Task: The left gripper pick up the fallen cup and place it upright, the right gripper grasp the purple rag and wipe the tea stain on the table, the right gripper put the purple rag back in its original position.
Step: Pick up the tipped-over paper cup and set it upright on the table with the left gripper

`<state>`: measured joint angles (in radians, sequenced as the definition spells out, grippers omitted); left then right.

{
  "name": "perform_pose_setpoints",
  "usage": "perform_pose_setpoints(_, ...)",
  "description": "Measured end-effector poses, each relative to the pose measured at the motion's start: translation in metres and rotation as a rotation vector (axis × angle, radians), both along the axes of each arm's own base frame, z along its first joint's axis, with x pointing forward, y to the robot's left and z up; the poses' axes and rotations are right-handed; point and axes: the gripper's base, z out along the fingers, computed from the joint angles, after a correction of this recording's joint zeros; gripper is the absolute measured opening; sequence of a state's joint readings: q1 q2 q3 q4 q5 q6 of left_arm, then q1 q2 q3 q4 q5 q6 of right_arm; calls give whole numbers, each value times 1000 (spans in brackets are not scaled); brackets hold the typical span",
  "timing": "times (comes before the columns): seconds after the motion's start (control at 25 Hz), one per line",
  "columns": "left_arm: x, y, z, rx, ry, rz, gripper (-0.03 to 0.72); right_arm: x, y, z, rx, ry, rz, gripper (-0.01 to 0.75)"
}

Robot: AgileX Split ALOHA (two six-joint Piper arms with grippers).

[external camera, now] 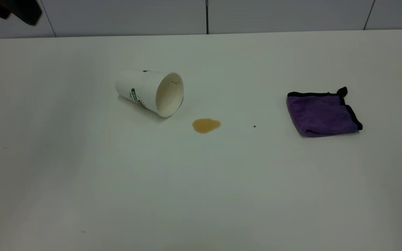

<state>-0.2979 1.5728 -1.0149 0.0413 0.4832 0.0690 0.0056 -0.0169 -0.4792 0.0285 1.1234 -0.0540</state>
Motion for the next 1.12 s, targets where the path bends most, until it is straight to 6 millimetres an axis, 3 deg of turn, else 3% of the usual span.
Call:
perform_pose_setpoints(0.36,42,-97,-54,35,33,-224,429,0,0,0,0,0,0,486)
perform_pose_setpoints(0.6,72,-143,-88,123,7,-268,429,0,0,0,0,0,0,486)
perform_pose_setpoints(0.88,95,-166,-102,282,-77,-109,429,0,0,0,0,0,0,486)
perform_pose_setpoints(1.12,100,-167,-127,359,-106,-31,429,0,0,0,0,0,0,486)
